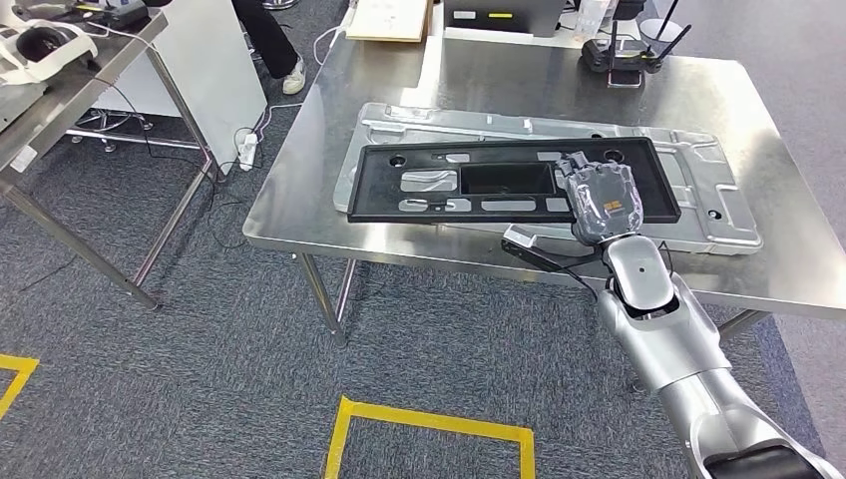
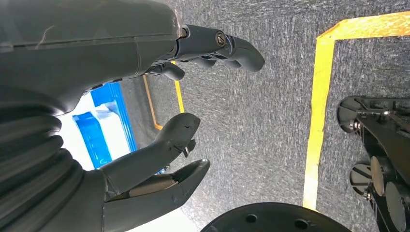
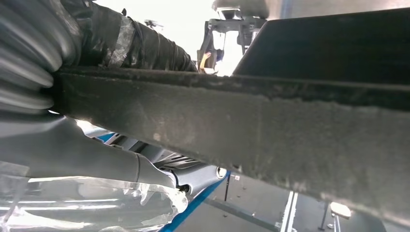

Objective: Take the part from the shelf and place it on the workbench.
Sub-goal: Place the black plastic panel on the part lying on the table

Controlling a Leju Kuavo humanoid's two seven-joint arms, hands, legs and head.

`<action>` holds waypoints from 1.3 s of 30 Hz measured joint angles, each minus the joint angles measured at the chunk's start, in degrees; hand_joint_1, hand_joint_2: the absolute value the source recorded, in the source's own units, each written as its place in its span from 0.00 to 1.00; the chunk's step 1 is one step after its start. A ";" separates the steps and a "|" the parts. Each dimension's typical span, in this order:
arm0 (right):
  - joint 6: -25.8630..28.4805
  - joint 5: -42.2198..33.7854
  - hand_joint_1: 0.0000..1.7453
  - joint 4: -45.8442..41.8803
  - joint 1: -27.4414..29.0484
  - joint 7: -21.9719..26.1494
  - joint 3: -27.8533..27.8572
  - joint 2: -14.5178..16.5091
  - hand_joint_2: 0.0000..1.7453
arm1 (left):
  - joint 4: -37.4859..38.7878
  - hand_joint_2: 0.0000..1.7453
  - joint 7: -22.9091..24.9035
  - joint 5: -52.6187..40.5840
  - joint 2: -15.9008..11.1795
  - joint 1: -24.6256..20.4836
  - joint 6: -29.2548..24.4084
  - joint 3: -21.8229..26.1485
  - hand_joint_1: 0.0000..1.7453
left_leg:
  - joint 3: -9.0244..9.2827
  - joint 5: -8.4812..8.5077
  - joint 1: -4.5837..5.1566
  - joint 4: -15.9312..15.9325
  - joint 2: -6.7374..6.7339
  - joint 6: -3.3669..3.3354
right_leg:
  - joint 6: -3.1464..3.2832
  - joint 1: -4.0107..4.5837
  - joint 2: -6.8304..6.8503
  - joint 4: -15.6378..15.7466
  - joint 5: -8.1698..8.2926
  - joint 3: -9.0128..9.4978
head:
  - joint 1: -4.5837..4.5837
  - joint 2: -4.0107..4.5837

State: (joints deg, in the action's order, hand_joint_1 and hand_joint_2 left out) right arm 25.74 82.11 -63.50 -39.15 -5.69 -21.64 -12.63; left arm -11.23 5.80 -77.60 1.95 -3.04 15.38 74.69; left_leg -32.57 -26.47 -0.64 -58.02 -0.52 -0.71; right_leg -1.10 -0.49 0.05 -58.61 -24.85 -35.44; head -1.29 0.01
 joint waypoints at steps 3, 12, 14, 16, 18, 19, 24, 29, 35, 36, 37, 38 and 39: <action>-0.69 -0.04 1.00 -0.67 0.10 0.16 0.00 0.00 1.00 | 0.00 1.00 -0.01 0.01 0.00 0.00 0.00 0.00 0.00 | 0.00 0.00 0.00 0.00 0.00 0.00 | 0.00 0.00 0.00 0.00 0.00 0.00 | 0.00 0.00; -0.86 -0.04 1.00 -1.21 0.41 0.27 0.00 0.00 1.00 | 0.00 1.00 -0.03 0.01 0.00 -0.01 0.01 0.00 0.00 | 0.00 0.00 0.00 0.00 0.00 0.00 | 0.00 0.00 0.00 0.00 0.00 0.00 | 0.00 0.01; -0.81 -0.03 1.00 -1.24 0.41 0.29 0.00 0.00 1.00 | 0.00 1.00 -0.03 0.02 0.00 -0.01 0.01 0.00 0.00 | 0.00 0.00 0.00 0.00 0.00 0.00 | 0.00 0.00 0.00 0.00 0.00 0.00 | 0.00 0.00; -0.77 0.00 1.00 -1.28 0.43 0.30 0.00 0.01 1.00 | 0.00 1.00 -0.03 0.04 -0.02 -0.02 0.00 0.00 0.00 | -0.05 -0.06 0.04 -0.13 0.01 -0.11 | -0.08 -0.15 0.00 0.08 0.07 0.02 | 0.01 -0.01; -0.76 0.04 1.00 -1.45 0.47 0.29 0.00 0.02 1.00 | 0.00 1.00 -0.04 0.08 -0.04 -0.02 -0.01 0.00 0.00 | -0.07 -0.09 0.14 -0.13 -0.01 -0.51 | -0.33 -0.40 0.02 0.42 0.27 0.14 | 0.01 -0.01; -0.74 0.06 1.00 -1.65 0.51 0.29 0.00 0.02 1.00 | 0.00 1.00 -0.05 0.10 -0.03 -0.02 0.00 0.00 0.00 | 0.19 0.11 0.00 0.32 -0.04 -0.79 | -0.51 -0.37 0.02 0.69 0.37 0.31 | 0.02 -0.01; -0.61 0.12 1.00 -2.11 0.76 0.26 0.00 0.00 1.00 | 0.00 1.00 -0.19 0.14 0.17 -0.15 -0.01 0.00 0.00 | 1.91 1.40 -1.10 3.12 -0.58 -1.26 | -1.46 -0.60 -0.11 -8.54 -4.69 -3.91 | -0.03 0.00; -0.60 0.11 1.00 -2.11 1.64 0.27 0.00 0.00 1.00 | 0.00 1.00 -0.19 0.14 0.31 -0.10 -0.03 0.00 0.00 | 2.17 0.11 -2.31 1.91 -0.54 0.41 | -3.38 -2.30 0.17 -7.64 -1.21 -4.45 | -0.02 -0.01; -1.02 0.02 1.00 -2.07 1.79 0.42 0.01 0.00 1.00 | -0.01 1.00 -0.34 0.14 0.26 -0.26 -0.07 0.00 0.00 | 2.03 -1.78 -2.45 0.42 -0.40 3.19 | -0.76 -1.93 -0.31 -1.78 -0.57 -1.48 | 0.12 0.01; -1.02 0.02 1.00 -2.10 1.80 0.51 0.01 0.00 1.00 | 0.00 1.00 -0.37 0.14 0.32 -0.26 -0.04 0.00 0.00 | 1.97 -2.21 -2.57 -0.01 -0.39 3.28 | -0.20 -1.83 -0.37 -1.88 -0.76 -1.35 | 0.14 0.01; -1.02 0.01 1.00 -2.14 1.75 0.59 0.00 0.00 1.00 | 0.00 1.00 -0.38 0.14 0.35 -0.28 -0.01 0.00 0.00 | 1.42 -3.06 -2.63 -1.46 -0.35 3.26 | 0.30 -1.72 -0.42 -1.88 -0.93 -1.13 | 0.18 0.01; -1.02 0.01 1.00 -2.18 1.70 0.64 0.00 0.00 1.00 | 0.00 1.00 -0.40 0.14 0.38 -0.28 -0.02 0.00 0.00 | 0.14 -4.40 -2.57 -4.15 -0.30 3.15 | 0.75 -1.55 -0.44 -1.83 -1.13 -0.83 | 0.21 0.00; -1.02 0.00 1.00 -2.17 1.67 0.64 0.00 0.00 1.00 | 0.00 1.00 -0.44 0.14 0.37 -0.27 -0.02 0.00 0.00 | -1.84 -6.00 -2.35 -8.02 -0.22 2.88 | 1.13 -1.28 -0.43 -1.82 -1.35 -0.57 | 0.20 -0.01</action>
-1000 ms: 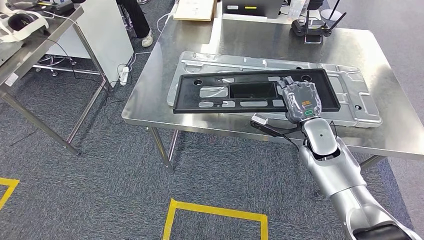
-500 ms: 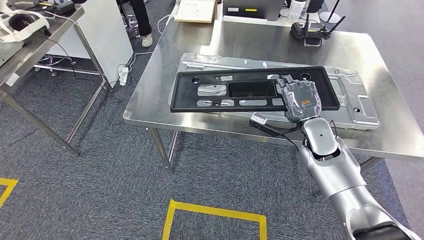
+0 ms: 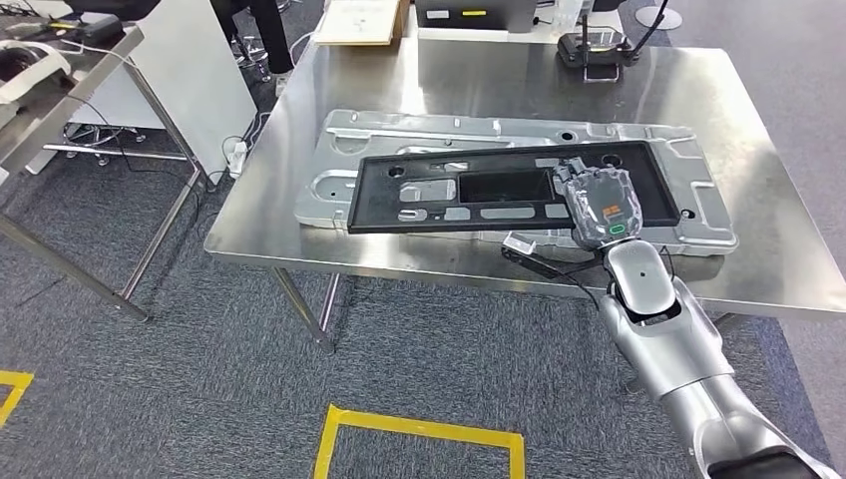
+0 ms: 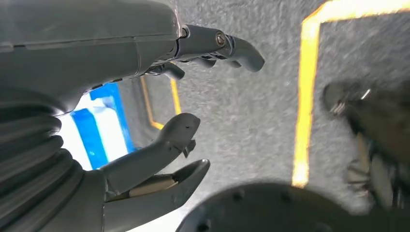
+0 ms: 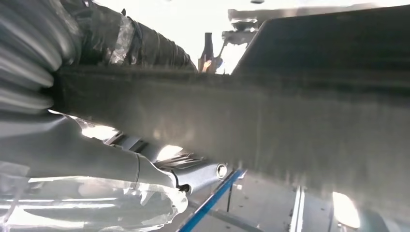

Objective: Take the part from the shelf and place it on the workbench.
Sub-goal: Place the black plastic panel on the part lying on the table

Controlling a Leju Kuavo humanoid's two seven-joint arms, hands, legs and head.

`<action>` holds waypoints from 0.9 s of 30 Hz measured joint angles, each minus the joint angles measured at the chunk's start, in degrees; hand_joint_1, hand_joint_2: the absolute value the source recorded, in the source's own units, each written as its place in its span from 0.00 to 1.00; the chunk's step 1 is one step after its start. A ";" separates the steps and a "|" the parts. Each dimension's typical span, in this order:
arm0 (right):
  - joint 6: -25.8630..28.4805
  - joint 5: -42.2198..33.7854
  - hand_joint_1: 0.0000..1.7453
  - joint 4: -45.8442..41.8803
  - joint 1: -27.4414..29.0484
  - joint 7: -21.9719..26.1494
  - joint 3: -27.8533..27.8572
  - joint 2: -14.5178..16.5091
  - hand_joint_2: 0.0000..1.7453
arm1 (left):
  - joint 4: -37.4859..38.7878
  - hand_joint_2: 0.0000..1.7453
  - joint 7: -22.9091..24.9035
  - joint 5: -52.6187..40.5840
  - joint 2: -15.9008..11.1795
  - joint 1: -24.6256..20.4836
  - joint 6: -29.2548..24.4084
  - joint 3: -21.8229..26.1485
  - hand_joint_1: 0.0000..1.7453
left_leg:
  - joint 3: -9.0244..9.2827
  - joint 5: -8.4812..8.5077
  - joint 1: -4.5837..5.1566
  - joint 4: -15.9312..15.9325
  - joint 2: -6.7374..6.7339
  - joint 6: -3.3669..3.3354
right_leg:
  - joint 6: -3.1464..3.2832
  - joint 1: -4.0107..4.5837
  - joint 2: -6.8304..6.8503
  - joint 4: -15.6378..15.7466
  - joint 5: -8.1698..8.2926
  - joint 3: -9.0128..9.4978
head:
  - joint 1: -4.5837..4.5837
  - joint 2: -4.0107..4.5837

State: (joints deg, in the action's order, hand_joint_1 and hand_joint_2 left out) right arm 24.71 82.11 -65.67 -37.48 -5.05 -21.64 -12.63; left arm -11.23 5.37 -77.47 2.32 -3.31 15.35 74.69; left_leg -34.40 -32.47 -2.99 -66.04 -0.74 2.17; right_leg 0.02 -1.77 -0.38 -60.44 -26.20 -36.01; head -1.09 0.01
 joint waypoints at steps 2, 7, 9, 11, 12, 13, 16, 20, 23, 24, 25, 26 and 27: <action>-0.01 -0.01 1.00 0.01 0.10 0.04 0.00 0.00 1.00 | 0.00 1.00 -0.07 0.01 0.00 0.06 -0.01 0.00 0.00 | -4.75 -2.34 0.66 -7.92 0.10 -0.64 | 0.68 0.74 -0.07 0.00 -0.44 0.48 | 0.00 0.00; -0.02 -0.02 1.00 0.02 0.37 0.13 -0.02 0.03 1.00 | -0.01 1.00 -0.10 0.03 -0.12 0.26 -0.05 0.01 0.00 | -4.03 6.13 3.14 0.02 0.63 -5.14 | 1.68 2.85 -0.65 0.13 -1.84 2.55 | -0.05 0.01; -0.06 -0.03 1.00 0.07 0.35 0.09 -0.02 0.06 1.00 | -0.01 1.00 -0.13 0.08 -0.25 0.22 -0.09 0.02 0.00 | -2.05 7.53 3.85 4.50 0.88 -6.64 | 1.47 2.88 -0.68 0.34 -2.19 2.94 | -0.09 0.01; -0.10 -0.04 1.00 0.11 0.42 0.08 -0.02 0.07 1.00 | 0.00 1.00 -0.16 0.11 -0.28 0.20 -0.13 0.03 0.00 | -1.19 7.21 4.12 5.95 0.84 -6.80 | 0.96 2.59 -0.68 0.74 -2.20 3.04 | -0.06 0.01; -0.10 -0.03 1.00 0.08 0.49 0.09 -0.02 0.06 1.00 | 0.00 1.00 -0.15 0.11 -0.27 0.23 -0.15 0.04 0.00 | -0.67 7.27 3.93 6.85 0.71 -6.63 | 0.69 2.54 -0.63 1.00 -2.28 3.23 | -0.06 0.01; -0.10 -0.03 1.00 0.05 0.49 0.10 -0.02 0.06 1.00 | 0.00 1.00 -0.15 0.11 -0.27 0.26 -0.16 0.04 0.00 | 0.01 7.46 3.71 7.83 0.61 -6.43 | 0.36 2.53 -0.53 0.92 -2.47 3.33 | -0.07 0.01; -0.13 -0.05 1.00 0.02 0.26 0.03 -0.02 0.05 1.00 | 0.00 1.00 -0.16 0.11 -0.20 0.24 -0.18 0.08 0.00 | 1.85 7.58 3.14 9.80 0.40 -5.93 | -0.95 1.99 -0.29 -5.73 -5.37 -0.04 | -0.10 0.00; -0.54 -0.05 1.00 0.24 0.84 -0.04 -0.02 0.04 1.00 | 0.00 1.00 -0.15 0.17 -0.03 0.28 -0.19 0.27 0.00 | 3.28 6.15 2.48 9.58 0.39 -5.05 | -2.63 0.57 -0.01 -12.65 -4.71 -5.83 | -0.11 0.00; -0.78 -0.13 1.00 0.40 0.96 -0.06 0.01 -0.07 1.00 | 0.00 1.00 -0.10 0.17 0.09 0.29 -0.19 0.35 0.00 | 4.41 4.33 1.99 8.64 0.37 -3.81 | -3.27 0.08 0.61 -2.68 1.69 -2.09 | -0.11 0.00; -0.89 -0.22 1.00 0.51 0.90 -0.09 0.04 -0.11 1.00 | 0.00 1.00 -0.09 0.17 0.08 0.25 -0.19 0.36 0.00 | 4.49 3.85 1.98 8.31 0.37 -3.32 | -2.91 0.17 0.72 -0.47 2.24 -1.11 | -0.09 0.00; -0.98 -0.32 1.00 0.66 0.88 -0.14 0.08 -0.17 1.00 | 0.00 1.00 -0.08 0.19 0.08 0.21 -0.20 0.37 0.00 | 4.43 3.55 2.04 8.14 0.36 -2.91 | -2.39 0.37 0.74 0.20 1.81 -0.77 | -0.09 0.00; -1.06 -0.42 1.00 0.84 0.86 -0.18 0.14 -0.21 1.00 | 0.00 1.00 -0.05 0.19 0.08 0.15 -0.21 0.38 0.00 | 4.42 3.39 2.10 8.06 0.30 -2.57 | -1.76 0.59 0.65 0.37 1.41 -0.74 | -0.08 0.01; -1.10 -0.49 1.00 1.01 0.88 -0.20 0.23 -0.26 1.00 | 0.00 1.00 -0.03 0.20 0.10 0.11 -0.22 0.39 0.00 | 4.48 3.23 2.07 8.14 0.24 -2.29 | -1.12 0.57 0.54 0.41 1.09 -0.71 | -0.06 0.00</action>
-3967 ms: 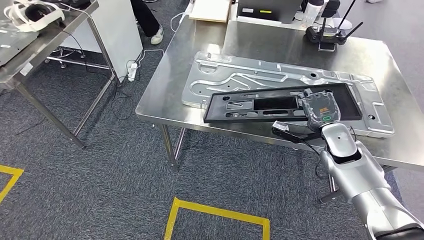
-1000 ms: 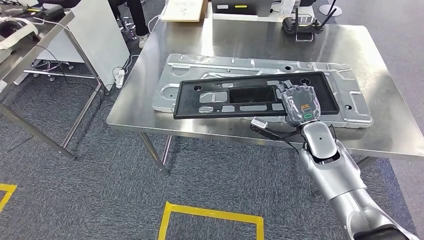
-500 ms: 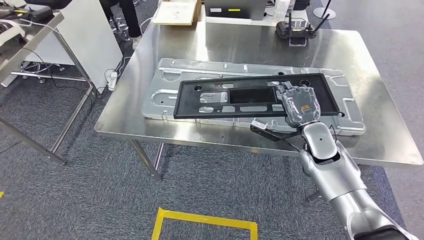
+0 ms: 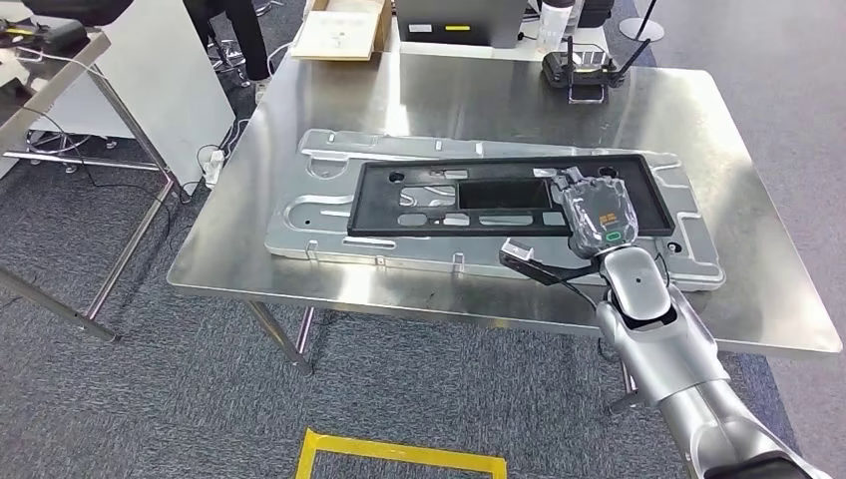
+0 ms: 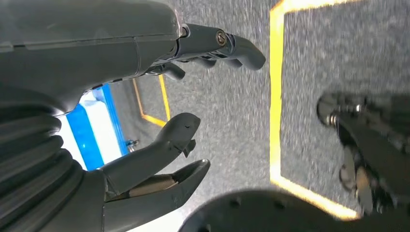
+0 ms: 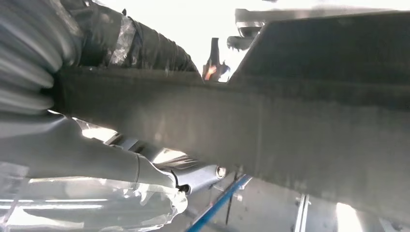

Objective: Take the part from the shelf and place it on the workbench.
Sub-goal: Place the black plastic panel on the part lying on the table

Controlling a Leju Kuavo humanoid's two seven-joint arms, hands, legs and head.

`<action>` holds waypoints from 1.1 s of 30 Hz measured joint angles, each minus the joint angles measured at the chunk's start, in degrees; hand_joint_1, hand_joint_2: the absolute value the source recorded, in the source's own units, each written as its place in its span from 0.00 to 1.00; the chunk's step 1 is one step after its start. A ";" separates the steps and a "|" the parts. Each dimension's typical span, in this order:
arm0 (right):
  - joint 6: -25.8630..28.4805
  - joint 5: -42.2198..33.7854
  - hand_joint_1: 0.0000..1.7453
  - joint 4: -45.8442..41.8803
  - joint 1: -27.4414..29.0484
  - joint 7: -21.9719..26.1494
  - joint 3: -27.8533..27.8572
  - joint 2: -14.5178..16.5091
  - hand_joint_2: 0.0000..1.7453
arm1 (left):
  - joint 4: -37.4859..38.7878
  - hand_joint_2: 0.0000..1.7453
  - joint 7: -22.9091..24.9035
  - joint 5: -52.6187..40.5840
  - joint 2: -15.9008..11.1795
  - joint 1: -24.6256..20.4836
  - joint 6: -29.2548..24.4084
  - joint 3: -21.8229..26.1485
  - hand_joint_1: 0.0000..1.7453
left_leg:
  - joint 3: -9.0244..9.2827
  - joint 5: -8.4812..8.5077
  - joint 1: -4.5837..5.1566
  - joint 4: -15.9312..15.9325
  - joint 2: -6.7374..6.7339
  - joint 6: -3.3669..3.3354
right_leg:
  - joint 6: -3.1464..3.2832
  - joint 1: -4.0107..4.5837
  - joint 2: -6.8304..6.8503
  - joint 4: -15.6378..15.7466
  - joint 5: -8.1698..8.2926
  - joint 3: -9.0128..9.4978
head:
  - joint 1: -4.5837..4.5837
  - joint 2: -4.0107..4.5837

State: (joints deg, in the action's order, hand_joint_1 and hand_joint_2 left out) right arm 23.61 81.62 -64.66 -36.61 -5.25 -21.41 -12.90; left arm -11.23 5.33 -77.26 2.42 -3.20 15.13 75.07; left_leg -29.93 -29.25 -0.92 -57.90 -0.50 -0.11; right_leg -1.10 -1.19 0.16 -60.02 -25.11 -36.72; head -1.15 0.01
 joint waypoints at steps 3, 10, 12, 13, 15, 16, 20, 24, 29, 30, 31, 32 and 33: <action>0.01 -0.22 1.00 0.45 0.10 -0.02 0.26 -0.08 1.00 | 0.00 1.00 0.09 0.02 0.03 -0.07 -0.09 0.02 0.00 | -1.13 -1.90 -0.20 -3.12 -0.02 0.69 | 1.33 -0.16 -0.15 0.47 -0.62 1.00 | 0.02 0.01; -0.16 -0.66 1.00 2.31 0.39 -0.28 0.55 -0.09 1.00 | 0.00 1.00 0.14 0.05 0.03 0.24 -0.24 0.07 0.00 | -10.24 1.06 0.07 -12.17 0.12 -0.16 | 2.27 0.74 -0.79 0.58 -2.99 4.14 | 0.05 0.00; -0.17 -0.67 1.00 2.61 0.31 -0.31 0.57 -0.09 1.00 | 0.00 1.00 0.16 0.04 -0.05 0.27 -0.26 0.10 0.00 | -7.82 5.18 0.53 -5.40 0.27 -1.30 | 2.01 0.88 -0.95 0.71 -3.76 5.13 | 0.03 0.01; -0.19 -0.68 1.00 2.74 0.23 -0.32 0.60 -0.11 1.00 | 0.00 1.00 0.18 0.07 -0.08 0.24 -0.26 0.13 0.00 | -6.96 5.72 0.76 -3.41 0.32 -1.72 | 1.75 0.86 -0.98 0.77 -4.01 5.31 | 0.04 0.01; -0.21 -0.72 1.00 2.99 0.08 -0.35 0.71 -0.19 1.00 | 0.00 1.00 0.21 0.11 -0.09 0.15 -0.27 0.21 0.00 | -6.25 5.03 1.08 -2.06 0.34 -2.05 | 1.11 0.76 -1.01 1.00 -4.20 5.31 | 0.09 0.01; -0.22 -0.73 1.00 3.04 0.10 -0.35 0.76 -0.24 1.00 | 0.00 1.00 0.22 0.13 -0.09 0.13 -0.28 0.26 0.00 | -5.83 4.73 0.95 -1.32 0.32 -2.11 | 0.77 0.76 -0.98 1.19 -4.33 5.40 | 0.12 0.00; -0.16 -0.97 1.00 3.83 -0.34 -0.45 1.06 -0.38 1.00 | 0.00 1.00 0.22 0.10 -0.01 0.15 -0.30 0.40 0.00 | -3.83 4.50 0.42 0.80 0.25 -2.59 | -0.19 0.58 -0.52 -5.05 -7.28 2.33 | 0.08 0.01; 0.07 -1.41 1.00 5.98 -0.46 -0.46 1.51 -0.50 1.00 | 0.00 1.00 0.25 0.07 0.00 0.18 -0.31 0.54 0.00 | -2.13 3.06 0.36 0.77 0.33 -2.67 | -0.91 0.09 -0.44 -14.25 -7.51 -4.93 | 0.07 0.02; 0.30 -2.08 1.00 8.13 -0.77 -0.36 1.97 -0.52 1.00 | 0.00 1.00 -0.37 0.83 0.05 0.10 -0.18 0.96 0.00 | -0.32 0.60 0.54 -0.37 0.44 -1.27 | -0.31 0.15 -0.03 -0.46 1.14 -0.29 | 0.09 -0.01; 0.32 -2.29 0.75 8.64 -0.73 -0.36 2.03 -0.51 0.75 | 0.00 1.00 -0.56 1.15 0.05 0.04 -0.08 1.07 0.00 | -0.43 0.42 0.63 -0.49 0.47 -1.12 | -0.01 0.28 -0.05 -0.17 0.71 -0.03 | 0.09 0.00; 0.33 -2.46 0.50 9.17 -0.63 -0.31 2.08 -0.51 0.50 | 0.00 1.00 -0.66 1.47 0.05 -0.01 0.08 1.19 0.00 | -0.48 0.36 0.61 -0.51 0.48 -1.11 | 0.24 0.27 -0.10 0.18 0.44 0.10 | 0.10 0.00; 0.36 -2.64 0.25 9.83 -0.49 -0.21 2.09 -0.49 0.25 | 0.00 1.00 -0.66 1.77 0.05 -0.04 0.30 1.35 0.00 | -0.43 0.34 0.60 -0.45 0.48 -1.16 | 0.39 0.26 -0.18 0.19 0.40 0.08 | 0.10 0.00; 0.39 -2.79 0.00 10.50 -0.37 -0.08 2.09 -0.47 0.00 | 0.00 1.00 -0.60 2.02 0.06 -0.04 0.60 1.54 0.00 | -0.32 0.33 0.58 -0.33 0.47 -1.24 | 0.49 0.27 -0.27 0.21 0.31 0.10 | 0.09 0.01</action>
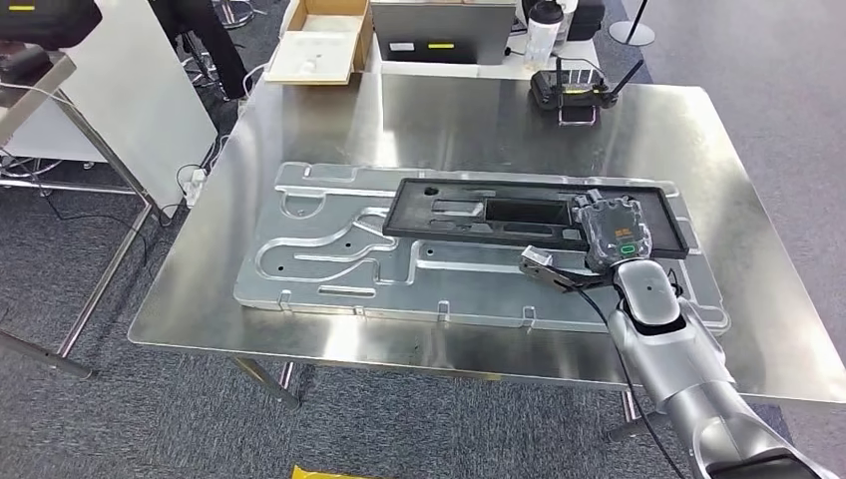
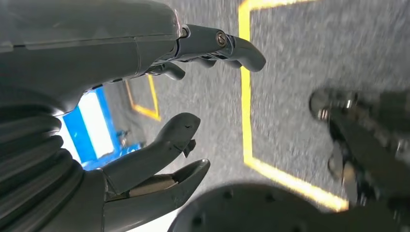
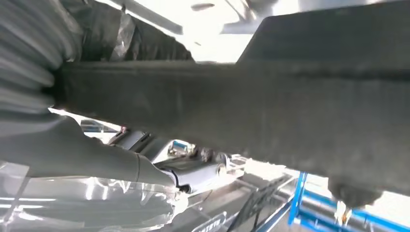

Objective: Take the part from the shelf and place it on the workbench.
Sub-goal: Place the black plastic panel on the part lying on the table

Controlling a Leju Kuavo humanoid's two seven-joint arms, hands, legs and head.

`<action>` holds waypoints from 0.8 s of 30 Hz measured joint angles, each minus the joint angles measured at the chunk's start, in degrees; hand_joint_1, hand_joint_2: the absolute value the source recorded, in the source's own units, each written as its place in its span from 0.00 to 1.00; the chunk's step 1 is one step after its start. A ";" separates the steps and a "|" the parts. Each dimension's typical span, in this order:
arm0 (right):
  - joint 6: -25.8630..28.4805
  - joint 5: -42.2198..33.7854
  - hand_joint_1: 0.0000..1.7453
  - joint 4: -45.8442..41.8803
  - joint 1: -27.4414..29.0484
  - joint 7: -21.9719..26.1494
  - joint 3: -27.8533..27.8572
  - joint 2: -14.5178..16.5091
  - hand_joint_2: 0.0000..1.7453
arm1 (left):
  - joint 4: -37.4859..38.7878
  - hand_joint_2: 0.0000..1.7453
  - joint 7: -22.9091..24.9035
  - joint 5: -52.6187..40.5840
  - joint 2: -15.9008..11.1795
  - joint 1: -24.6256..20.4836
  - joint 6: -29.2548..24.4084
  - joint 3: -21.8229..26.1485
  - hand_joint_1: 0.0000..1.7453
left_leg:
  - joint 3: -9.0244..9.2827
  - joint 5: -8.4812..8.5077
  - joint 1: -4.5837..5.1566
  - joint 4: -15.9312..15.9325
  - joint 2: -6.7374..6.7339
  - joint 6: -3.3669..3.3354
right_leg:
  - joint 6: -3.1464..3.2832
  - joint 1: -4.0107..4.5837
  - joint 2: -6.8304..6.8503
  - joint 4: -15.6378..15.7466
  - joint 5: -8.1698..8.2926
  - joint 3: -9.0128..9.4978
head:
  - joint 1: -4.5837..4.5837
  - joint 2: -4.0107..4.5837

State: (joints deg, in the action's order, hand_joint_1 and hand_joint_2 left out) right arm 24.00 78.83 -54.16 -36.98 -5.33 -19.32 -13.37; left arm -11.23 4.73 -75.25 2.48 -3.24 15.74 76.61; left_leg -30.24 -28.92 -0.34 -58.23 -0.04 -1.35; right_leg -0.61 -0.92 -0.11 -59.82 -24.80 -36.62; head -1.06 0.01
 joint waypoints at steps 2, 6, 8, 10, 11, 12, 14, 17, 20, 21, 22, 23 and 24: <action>0.15 -0.28 0.00 1.42 0.12 0.33 0.01 0.14 0.00 | 0.00 1.00 0.27 0.28 0.01 -0.03 0.76 0.35 0.00 | 0.25 -0.01 0.00 0.31 -0.03 -0.01 | 0.29 0.02 -0.13 -0.01 -0.21 0.04 | 0.00 0.01; 0.52 -0.91 0.00 4.50 0.42 0.57 0.00 0.78 0.00 | 0.00 0.25 1.08 1.12 0.08 -0.17 0.92 1.04 0.00 | 0.69 -0.23 -0.05 0.85 -0.05 0.05 | 0.71 0.14 -0.08 -0.03 -0.51 0.25 | 0.01 0.00; 0.85 -1.29 0.00 5.60 0.42 0.72 0.01 1.08 0.00 | 0.00 0.00 1.15 1.34 0.10 -0.15 0.76 1.28 0.00 | 0.78 -0.28 -0.09 0.92 -0.06 0.16 | 0.80 0.21 -0.07 -0.04 -0.57 0.43 | 0.01 -0.01; 0.83 -1.84 0.00 6.39 0.35 1.13 0.02 1.37 0.00 | 0.00 0.00 1.22 1.43 0.11 -0.14 0.76 1.45 0.00 | 0.91 -0.37 -0.17 0.98 -0.08 0.48 | 0.84 0.27 -0.08 -0.05 -0.63 0.67 | 0.00 -0.01; 0.70 -2.08 0.00 6.68 0.34 1.36 0.02 1.51 0.00 | 0.00 0.00 1.25 1.47 0.14 -0.14 0.79 1.57 0.00 | 0.97 -0.42 -0.20 0.99 -0.10 0.66 | 0.85 0.30 -0.09 -0.05 -0.65 0.78 | -0.01 -0.01; 0.52 -2.30 0.00 6.91 0.33 1.58 0.02 1.68 0.00 | 0.00 0.00 1.25 1.52 0.16 -0.15 0.82 1.73 0.00 | 1.06 -0.44 -0.21 1.00 -0.12 0.79 | 0.86 0.31 -0.09 -0.05 -0.66 0.87 | 0.00 0.00; 0.20 -2.62 0.00 7.20 0.38 1.96 0.01 2.03 0.00 | 0.00 0.00 1.26 1.65 0.21 -0.15 0.85 2.06 0.00 | 1.14 -0.45 -0.21 1.00 -0.17 0.87 | 0.86 0.29 -0.10 -0.05 -0.64 0.97 | -0.01 0.01; -0.02 -3.13 0.00 7.24 0.76 2.74 -0.13 2.74 0.00 | 0.00 0.00 1.33 1.88 0.25 -0.14 0.84 2.31 0.00 | 1.16 -0.40 -0.16 0.93 -0.19 0.94 | 0.84 0.23 -0.09 -0.05 -0.59 1.04 | -0.01 0.00; -0.57 -3.56 0.00 5.33 1.52 3.41 -0.71 3.51 0.00 | 0.00 0.00 1.51 2.02 0.30 -0.10 0.83 2.48 0.00 | 1.12 -0.36 -0.12 0.85 -0.18 0.99 | 0.81 0.19 -0.05 -0.05 -0.56 1.06 | -0.01 0.01; -1.03 -3.70 0.00 4.02 1.81 3.52 -1.10 3.74 0.00 | 0.00 0.00 1.55 2.04 0.31 -0.08 0.83 2.55 0.00 | 1.12 -0.36 -0.12 0.84 -0.18 0.99 | 0.80 0.19 -0.04 -0.04 -0.56 1.06 | -0.01 0.00; -1.58 -3.81 0.00 2.38 2.09 3.58 -1.59 3.92 0.00 | 0.00 0.00 1.57 2.05 0.33 -0.08 0.83 2.63 0.00 | 1.11 -0.37 -0.12 0.83 -0.18 0.99 | 0.80 0.19 -0.05 -0.04 -0.56 1.06 | -0.01 0.00; -2.15 -3.87 0.00 0.65 2.34 3.62 -2.12 4.09 0.00 | 0.00 0.00 1.58 2.05 0.36 -0.08 0.83 2.69 0.00 | 1.11 -0.37 -0.11 0.82 -0.18 1.00 | 0.80 0.19 -0.06 -0.04 -0.56 1.06 | -0.01 -0.01; -2.71 -3.87 0.00 -1.08 2.56 3.63 -2.66 4.30 0.00 | 0.00 0.00 1.59 2.05 0.38 -0.09 0.83 2.73 0.00 | 1.11 -0.38 -0.11 0.81 -0.19 1.00 | 0.80 0.18 -0.07 -0.03 -0.56 1.06 | -0.01 -0.01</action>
State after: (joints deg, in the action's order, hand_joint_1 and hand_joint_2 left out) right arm 21.29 74.96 -55.25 -34.42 -1.70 -21.97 -9.07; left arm -11.23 6.32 -73.20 2.85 -3.32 16.56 79.35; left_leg -29.13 -29.29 -0.45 -57.41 -0.23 -0.35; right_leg 0.19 -0.74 -0.17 -59.85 -25.36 -35.55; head -1.07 0.00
